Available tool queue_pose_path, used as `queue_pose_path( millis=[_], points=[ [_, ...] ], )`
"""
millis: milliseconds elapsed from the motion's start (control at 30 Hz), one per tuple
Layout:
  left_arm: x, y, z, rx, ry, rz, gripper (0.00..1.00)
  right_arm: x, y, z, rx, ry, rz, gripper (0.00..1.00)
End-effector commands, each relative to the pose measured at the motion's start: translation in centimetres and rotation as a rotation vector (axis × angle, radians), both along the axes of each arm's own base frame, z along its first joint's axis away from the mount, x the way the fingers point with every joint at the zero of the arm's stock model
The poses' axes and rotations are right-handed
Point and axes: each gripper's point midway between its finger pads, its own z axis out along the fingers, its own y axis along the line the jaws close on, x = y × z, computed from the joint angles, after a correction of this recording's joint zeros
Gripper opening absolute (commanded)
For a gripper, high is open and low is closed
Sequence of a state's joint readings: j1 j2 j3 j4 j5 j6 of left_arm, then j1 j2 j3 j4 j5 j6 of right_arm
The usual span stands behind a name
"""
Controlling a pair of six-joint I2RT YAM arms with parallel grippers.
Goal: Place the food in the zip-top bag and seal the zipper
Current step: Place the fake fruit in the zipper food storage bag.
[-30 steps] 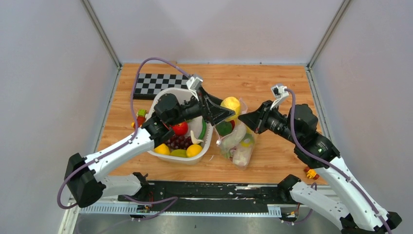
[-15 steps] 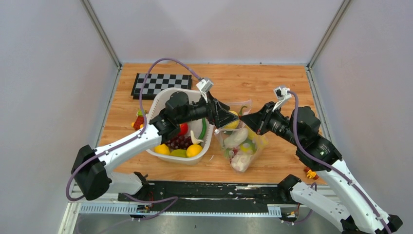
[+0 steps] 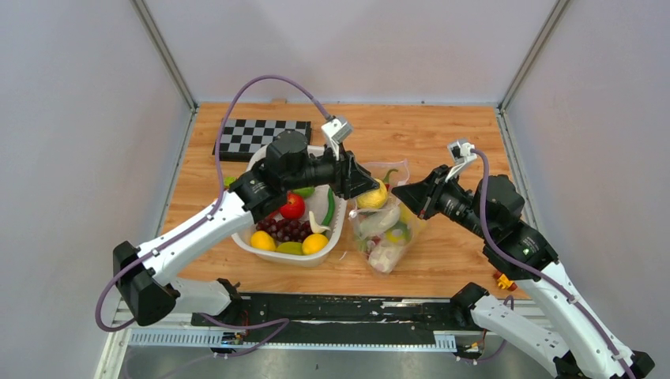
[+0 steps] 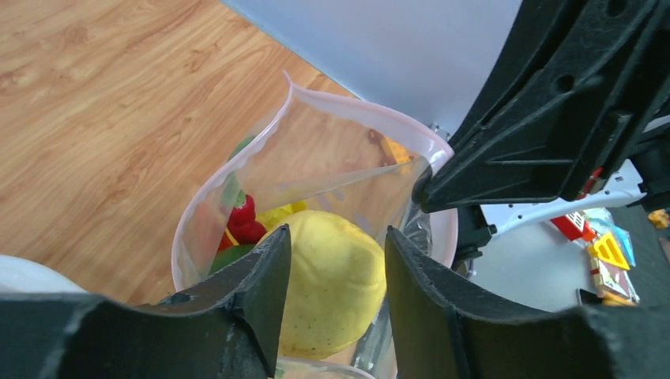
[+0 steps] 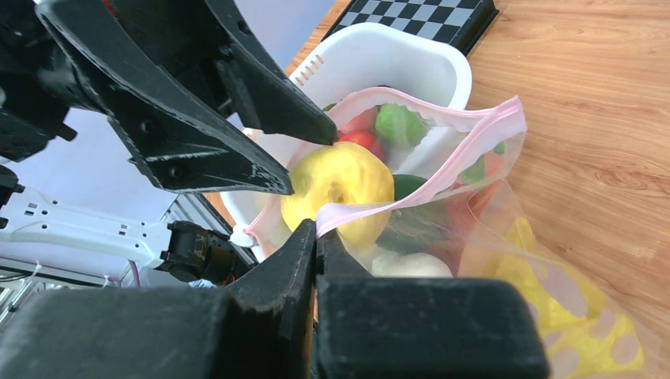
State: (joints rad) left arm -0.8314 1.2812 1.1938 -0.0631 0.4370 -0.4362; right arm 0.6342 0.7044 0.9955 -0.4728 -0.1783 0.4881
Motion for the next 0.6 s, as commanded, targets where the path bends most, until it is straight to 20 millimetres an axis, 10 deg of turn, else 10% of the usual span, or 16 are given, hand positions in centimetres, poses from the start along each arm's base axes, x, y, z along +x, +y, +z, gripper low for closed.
queue_pose_path(
  millis=[0,567],
  points=[
    [-0.7,0.7,-0.6,0.099,-0.002,-0.027,0.49,-0.1,0.3,3.7,0.074,-0.123,0.018,0.0],
    [-2.4,-0.6,-5.6,0.38,0.007,-0.136,0.48,-0.2,0.3,4.3,0.087,-0.135,0.024,0.0]
  ],
)
